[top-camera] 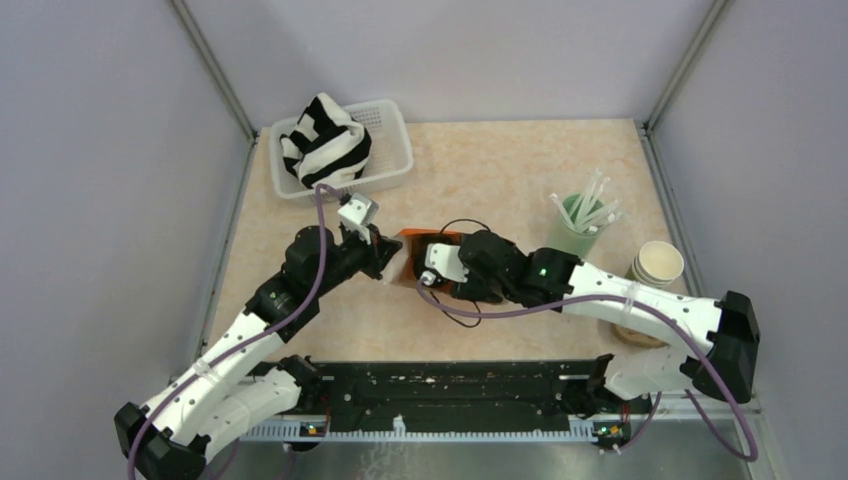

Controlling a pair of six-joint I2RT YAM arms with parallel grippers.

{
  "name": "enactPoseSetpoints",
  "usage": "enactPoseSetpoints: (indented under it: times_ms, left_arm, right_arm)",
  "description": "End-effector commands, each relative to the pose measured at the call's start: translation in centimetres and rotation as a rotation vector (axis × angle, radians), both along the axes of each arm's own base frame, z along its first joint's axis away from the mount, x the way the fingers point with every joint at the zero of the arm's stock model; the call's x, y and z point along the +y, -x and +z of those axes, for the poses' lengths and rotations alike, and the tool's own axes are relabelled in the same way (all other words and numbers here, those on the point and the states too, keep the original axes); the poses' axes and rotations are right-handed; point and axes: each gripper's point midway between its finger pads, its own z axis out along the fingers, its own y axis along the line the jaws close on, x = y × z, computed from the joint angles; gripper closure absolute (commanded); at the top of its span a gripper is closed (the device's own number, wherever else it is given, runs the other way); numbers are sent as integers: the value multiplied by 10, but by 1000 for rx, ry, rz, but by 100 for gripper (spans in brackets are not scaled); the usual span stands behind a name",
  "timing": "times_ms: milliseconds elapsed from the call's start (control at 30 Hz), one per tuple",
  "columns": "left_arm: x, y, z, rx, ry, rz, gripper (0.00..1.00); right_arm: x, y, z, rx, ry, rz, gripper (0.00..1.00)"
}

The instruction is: Pack the takeout coffee

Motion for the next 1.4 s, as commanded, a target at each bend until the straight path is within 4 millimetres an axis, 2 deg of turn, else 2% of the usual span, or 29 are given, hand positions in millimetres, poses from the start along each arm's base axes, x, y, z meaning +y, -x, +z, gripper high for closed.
enactPoseSetpoints:
  times_ms: [0,100,267,467,600,767,900,1067,1200,1367]
  left_arm:
    - [10,-10,13,-58,-35,55,100]
    - [11,-14,11,-67,-52,69,100]
    - [11,-29,12,-92,-89,100,100]
    - [16,-51,34,-172,-111,176,100]
    - [15,-58,44,-202,-108,191,100]
    - [15,-52,27,-171,-104,175,100]
    - [18,-44,9,-152,-111,163,100]
    - [14,-36,-7,-109,-104,130,100]
    - [15,-30,-16,-75,-104,119,100]
    - [10,-22,-16,-33,-93,84,100]
  right_arm:
    - [-8,-7,12,-60,-22,-32,65]
    - [-10,-9,10,-73,-39,-50,65]
    - [2,-15,12,-78,-31,-43,65]
    - [14,-20,16,-67,-3,-7,64]
    - [24,-22,24,-50,10,13,64]
    - [30,-18,22,-5,17,34,62]
    - [27,-16,5,5,40,-4,61]
    - [36,-4,-1,30,28,-14,62]
    - [37,7,-6,57,77,-51,62]
    - [41,8,-7,14,136,-141,62]
